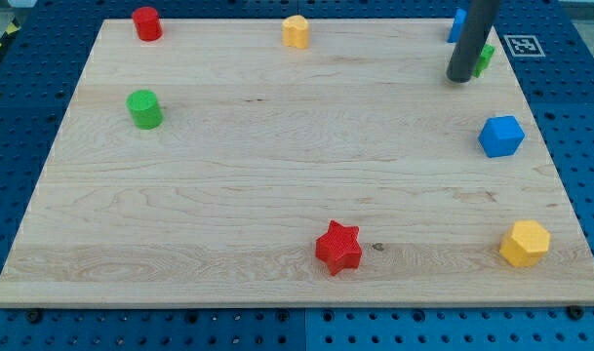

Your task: Push the blue cube and green star to the either side of the blue triangle

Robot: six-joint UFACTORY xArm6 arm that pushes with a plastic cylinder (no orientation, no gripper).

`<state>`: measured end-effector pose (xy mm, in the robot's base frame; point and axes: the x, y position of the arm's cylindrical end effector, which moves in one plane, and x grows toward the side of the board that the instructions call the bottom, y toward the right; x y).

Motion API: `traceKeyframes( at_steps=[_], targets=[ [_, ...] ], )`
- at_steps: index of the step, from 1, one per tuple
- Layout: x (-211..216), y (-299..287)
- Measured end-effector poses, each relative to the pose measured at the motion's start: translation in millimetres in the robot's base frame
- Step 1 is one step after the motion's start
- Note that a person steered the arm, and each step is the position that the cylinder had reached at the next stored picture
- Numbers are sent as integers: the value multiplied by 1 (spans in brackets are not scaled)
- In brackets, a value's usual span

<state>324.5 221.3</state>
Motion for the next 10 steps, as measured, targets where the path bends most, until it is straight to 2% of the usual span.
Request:
traceKeyframes(
  at_steps=[2,5,8,9,10],
  targets=[
    [3,75],
    [-18,35],
    [-42,33],
    [-31,-20],
    [1,-78]
  ],
)
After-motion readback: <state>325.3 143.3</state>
